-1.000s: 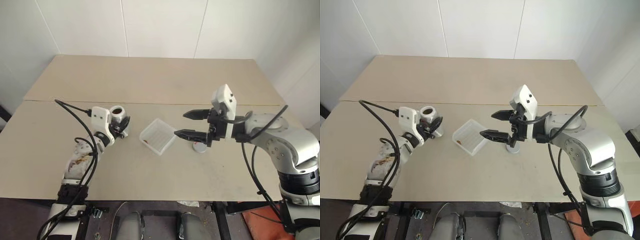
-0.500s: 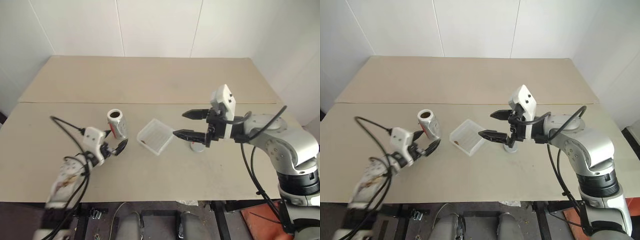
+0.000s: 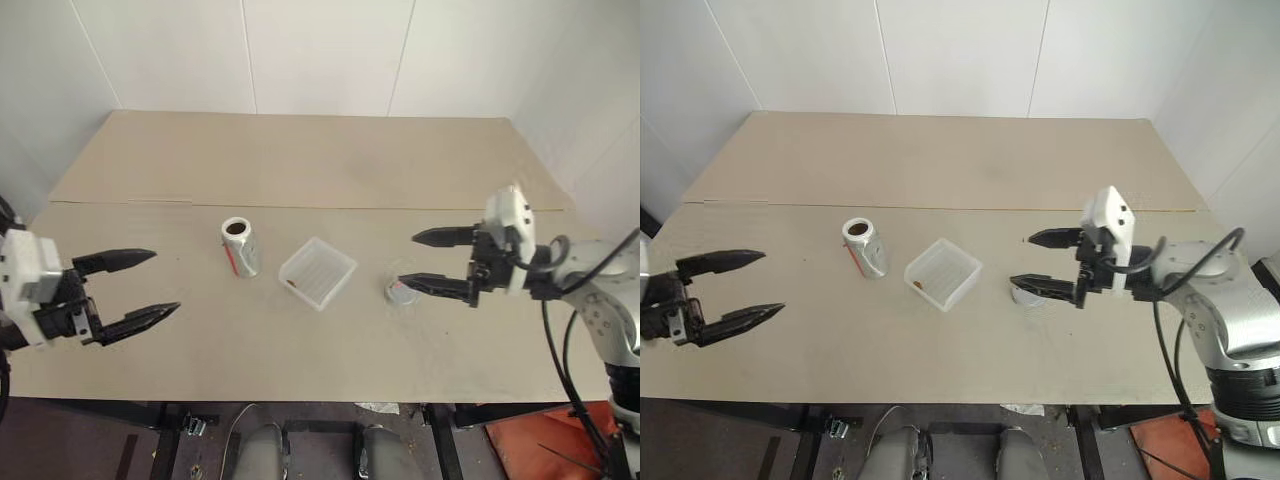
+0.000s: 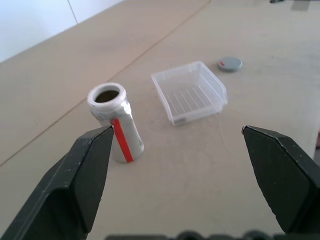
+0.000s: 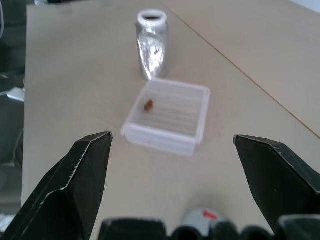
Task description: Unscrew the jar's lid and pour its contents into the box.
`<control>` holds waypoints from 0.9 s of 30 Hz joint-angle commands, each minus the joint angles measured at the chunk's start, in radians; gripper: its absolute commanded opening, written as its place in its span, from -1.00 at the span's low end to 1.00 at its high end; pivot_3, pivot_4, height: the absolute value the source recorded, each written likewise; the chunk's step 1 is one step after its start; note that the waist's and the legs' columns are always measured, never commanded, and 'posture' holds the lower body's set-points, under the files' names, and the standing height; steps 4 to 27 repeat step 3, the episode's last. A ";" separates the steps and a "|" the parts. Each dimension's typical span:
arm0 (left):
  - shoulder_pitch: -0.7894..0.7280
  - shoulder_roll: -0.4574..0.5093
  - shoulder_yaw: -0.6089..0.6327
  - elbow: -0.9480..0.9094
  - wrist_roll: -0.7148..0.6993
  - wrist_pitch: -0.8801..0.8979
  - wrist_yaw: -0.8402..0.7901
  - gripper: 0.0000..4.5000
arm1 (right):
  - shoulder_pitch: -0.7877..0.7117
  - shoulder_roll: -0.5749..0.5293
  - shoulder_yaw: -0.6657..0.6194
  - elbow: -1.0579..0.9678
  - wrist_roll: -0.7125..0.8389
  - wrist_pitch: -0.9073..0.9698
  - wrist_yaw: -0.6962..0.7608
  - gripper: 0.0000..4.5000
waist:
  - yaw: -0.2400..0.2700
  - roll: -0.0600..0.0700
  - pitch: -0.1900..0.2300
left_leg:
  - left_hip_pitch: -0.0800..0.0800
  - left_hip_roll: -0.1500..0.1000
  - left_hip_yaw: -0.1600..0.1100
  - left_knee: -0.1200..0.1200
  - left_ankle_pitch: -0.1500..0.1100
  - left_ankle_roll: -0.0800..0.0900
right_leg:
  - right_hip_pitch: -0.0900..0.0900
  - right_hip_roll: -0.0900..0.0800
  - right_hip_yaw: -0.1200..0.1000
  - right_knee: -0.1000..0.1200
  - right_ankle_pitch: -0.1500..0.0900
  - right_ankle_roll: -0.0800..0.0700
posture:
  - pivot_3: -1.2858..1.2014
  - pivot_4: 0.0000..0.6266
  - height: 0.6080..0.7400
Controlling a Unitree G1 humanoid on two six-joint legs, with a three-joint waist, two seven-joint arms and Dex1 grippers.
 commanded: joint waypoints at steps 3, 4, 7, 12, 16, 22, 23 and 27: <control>-0.064 -0.044 -0.044 -0.019 -0.012 -0.011 0.042 0.98 | 0.014 -0.023 -0.044 -0.045 0.019 0.022 -0.021 1.00 | -0.004 0.000 0.000 | 0.000 0.000 0.000 0.000 0.000 0.000 | 0.000 0.000 0.001 0.000 0.000 -0.001 | 0.03 -0.52 1.00; -0.064 -0.044 -0.044 -0.019 -0.012 -0.011 0.042 0.98 | 0.014 -0.023 -0.044 -0.045 0.019 0.022 -0.021 1.00 | -0.004 0.000 0.000 | 0.000 0.000 0.000 0.000 0.000 0.000 | 0.000 0.000 0.001 0.000 0.000 -0.001 | 0.03 -0.52 1.00; -0.064 -0.044 -0.044 -0.019 -0.012 -0.011 0.042 0.98 | 0.014 -0.023 -0.044 -0.045 0.019 0.022 -0.021 1.00 | -0.004 0.000 0.000 | 0.000 0.000 0.000 0.000 0.000 0.000 | 0.000 0.000 0.001 0.000 0.000 -0.001 | 0.03 -0.52 1.00; -0.064 -0.044 -0.044 -0.019 -0.012 -0.011 0.042 0.98 | 0.014 -0.023 -0.044 -0.045 0.019 0.022 -0.021 1.00 | -0.004 0.000 0.000 | 0.000 0.000 0.000 0.000 0.000 0.000 | 0.000 0.000 0.001 0.000 0.000 -0.001 | 0.03 -0.52 1.00; -0.064 -0.044 -0.044 -0.019 -0.012 -0.011 0.042 0.98 | 0.014 -0.023 -0.044 -0.045 0.019 0.022 -0.021 1.00 | -0.004 0.000 0.000 | 0.000 0.000 0.000 0.000 0.000 0.000 | 0.000 0.000 0.001 0.000 0.000 -0.001 | 0.03 -0.52 1.00; -0.064 -0.044 -0.044 -0.019 -0.012 -0.011 0.042 0.98 | 0.014 -0.023 -0.044 -0.045 0.019 0.022 -0.021 1.00 | -0.004 0.000 0.000 | 0.000 0.000 0.000 0.000 0.000 0.000 | 0.000 0.000 0.001 0.000 0.000 -0.001 | 0.03 -0.52 1.00; -0.064 -0.044 -0.044 -0.019 -0.012 -0.011 0.042 0.98 | 0.014 -0.023 -0.044 -0.045 0.019 0.022 -0.021 1.00 | -0.004 0.000 0.000 | 0.000 0.000 0.000 0.000 0.000 0.000 | 0.000 0.000 0.001 0.000 0.000 -0.001 | 0.03 -0.52 1.00; -0.064 -0.044 -0.044 -0.019 -0.012 -0.011 0.042 0.98 | 0.014 -0.023 -0.044 -0.045 0.019 0.022 -0.021 1.00 | -0.004 0.000 0.000 | 0.000 0.000 0.000 0.000 0.000 0.000 | 0.000 0.000 0.001 0.000 0.000 -0.001 | 0.03 -0.52 1.00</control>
